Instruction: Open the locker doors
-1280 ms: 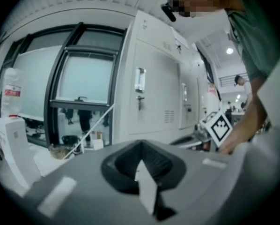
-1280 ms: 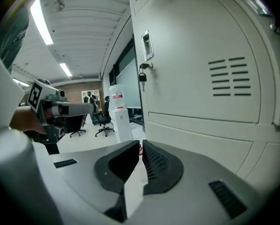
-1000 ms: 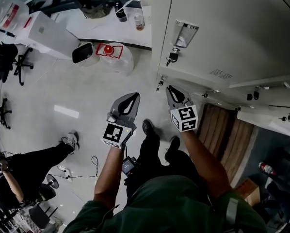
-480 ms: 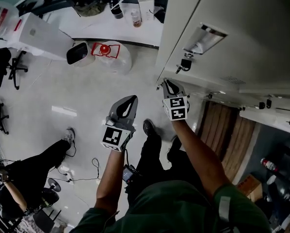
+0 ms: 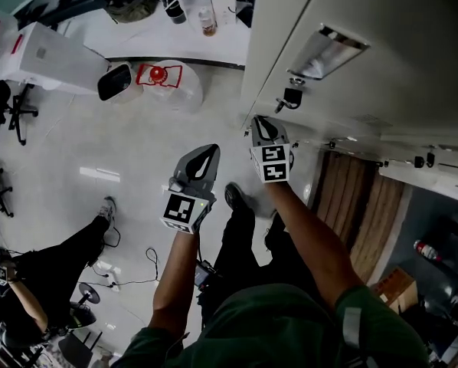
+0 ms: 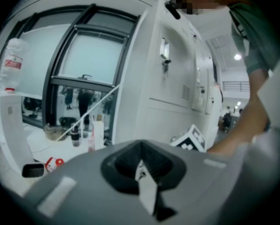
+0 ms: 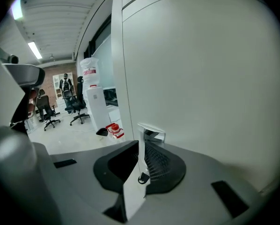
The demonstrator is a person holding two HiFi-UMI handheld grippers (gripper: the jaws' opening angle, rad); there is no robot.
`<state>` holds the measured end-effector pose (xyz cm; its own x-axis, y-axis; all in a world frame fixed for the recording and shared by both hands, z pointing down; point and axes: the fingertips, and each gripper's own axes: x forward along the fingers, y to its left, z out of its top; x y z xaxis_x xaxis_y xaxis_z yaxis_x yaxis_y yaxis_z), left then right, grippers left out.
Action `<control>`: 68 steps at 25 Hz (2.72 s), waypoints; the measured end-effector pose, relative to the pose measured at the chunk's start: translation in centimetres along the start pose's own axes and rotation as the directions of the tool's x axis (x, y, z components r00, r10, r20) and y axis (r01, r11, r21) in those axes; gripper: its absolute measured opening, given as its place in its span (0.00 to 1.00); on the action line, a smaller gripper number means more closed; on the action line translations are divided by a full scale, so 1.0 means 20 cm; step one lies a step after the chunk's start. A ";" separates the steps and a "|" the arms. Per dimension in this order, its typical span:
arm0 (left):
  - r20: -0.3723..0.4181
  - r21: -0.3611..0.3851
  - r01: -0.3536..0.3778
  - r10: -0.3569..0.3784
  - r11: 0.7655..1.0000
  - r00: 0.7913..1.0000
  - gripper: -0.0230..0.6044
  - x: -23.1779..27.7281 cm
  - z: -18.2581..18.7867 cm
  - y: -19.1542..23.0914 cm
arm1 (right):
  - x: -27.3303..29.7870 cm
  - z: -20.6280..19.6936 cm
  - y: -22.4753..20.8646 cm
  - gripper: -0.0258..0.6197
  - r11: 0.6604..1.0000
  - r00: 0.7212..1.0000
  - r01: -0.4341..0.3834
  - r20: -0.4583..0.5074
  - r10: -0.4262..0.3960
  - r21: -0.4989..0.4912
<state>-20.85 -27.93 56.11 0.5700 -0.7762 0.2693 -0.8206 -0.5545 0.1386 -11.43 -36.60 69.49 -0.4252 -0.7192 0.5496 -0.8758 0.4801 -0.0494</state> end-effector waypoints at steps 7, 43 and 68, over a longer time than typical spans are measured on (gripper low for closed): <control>-0.015 -0.010 0.028 -0.028 1.000 0.999 0.03 0.11 -0.05 -0.05 | -0.11 -0.06 0.10 0.05 0.994 0.995 -0.094 -0.013 0.094 -0.050; -0.130 0.020 0.312 -0.307 0.950 0.943 0.03 0.33 -0.24 -1.35 | -1.25 -0.81 -0.13 0.05 0.976 0.970 -0.206 -0.116 0.213 0.069; -0.101 0.091 0.232 -0.223 0.968 0.970 0.03 0.19 -0.29 -1.25 | -1.40 -1.00 -0.13 0.05 0.976 0.981 -0.178 -0.052 0.186 0.127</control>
<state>1.60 -15.36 59.31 0.7314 -0.5986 0.3267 -0.6584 -0.7447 0.1096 7.37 -7.61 70.92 -0.5683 -0.5900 0.5735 -0.8077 0.5332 -0.2518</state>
